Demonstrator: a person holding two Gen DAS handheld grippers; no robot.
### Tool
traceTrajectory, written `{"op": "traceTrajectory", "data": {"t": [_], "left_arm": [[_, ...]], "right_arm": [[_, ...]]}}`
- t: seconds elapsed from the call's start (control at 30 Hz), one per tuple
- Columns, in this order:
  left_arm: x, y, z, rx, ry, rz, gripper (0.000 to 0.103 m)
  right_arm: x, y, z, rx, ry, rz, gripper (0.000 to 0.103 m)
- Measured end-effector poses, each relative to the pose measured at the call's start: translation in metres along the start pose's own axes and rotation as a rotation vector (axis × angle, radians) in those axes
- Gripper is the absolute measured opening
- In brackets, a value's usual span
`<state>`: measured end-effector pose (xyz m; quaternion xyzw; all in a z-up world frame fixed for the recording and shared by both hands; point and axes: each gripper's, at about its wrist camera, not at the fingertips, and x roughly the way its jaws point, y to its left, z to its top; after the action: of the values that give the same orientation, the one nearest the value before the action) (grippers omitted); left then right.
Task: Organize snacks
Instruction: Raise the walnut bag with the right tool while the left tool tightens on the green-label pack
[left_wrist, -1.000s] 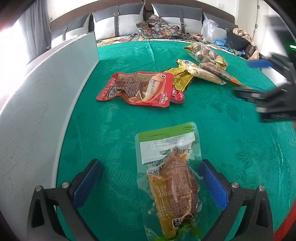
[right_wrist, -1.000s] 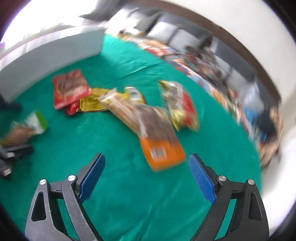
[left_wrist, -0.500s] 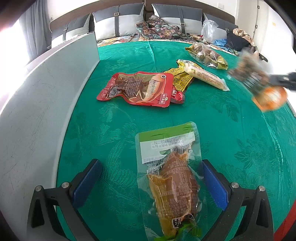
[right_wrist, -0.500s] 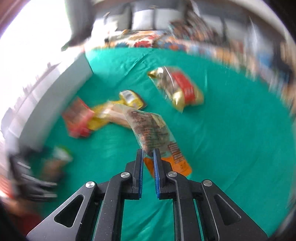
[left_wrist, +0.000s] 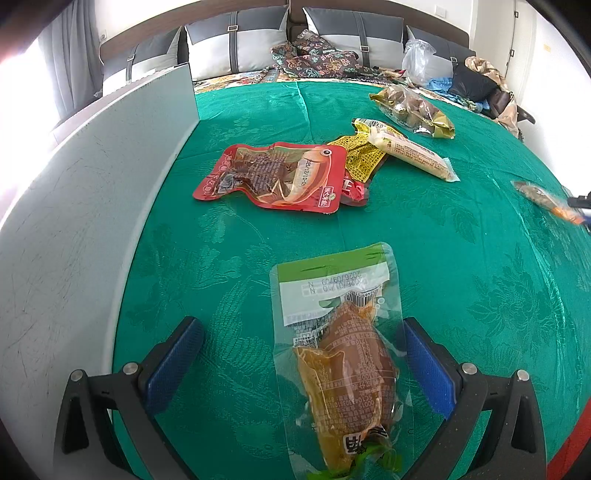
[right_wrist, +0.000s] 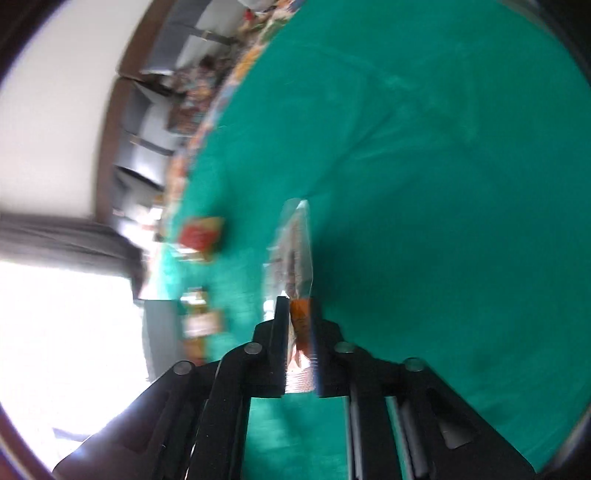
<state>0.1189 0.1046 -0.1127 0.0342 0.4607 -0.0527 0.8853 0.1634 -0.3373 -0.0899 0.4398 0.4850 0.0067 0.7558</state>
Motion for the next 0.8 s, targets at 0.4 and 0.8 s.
{"op": "traceTrajectory", "data": {"t": [0.4, 0.8], "left_arm": [[0.000, 0.000, 0.000, 0.000, -0.001, 0.000, 0.103], [0.000, 0.000, 0.000, -0.001, -0.001, -0.001, 0.103]], "right_arm": [[0.025, 0.046, 0.011, -0.333, 0.038, -0.286, 0.081], [0.120, 0.089, -0.020, -0.695, 0.105, -0.517, 0.100]]}}
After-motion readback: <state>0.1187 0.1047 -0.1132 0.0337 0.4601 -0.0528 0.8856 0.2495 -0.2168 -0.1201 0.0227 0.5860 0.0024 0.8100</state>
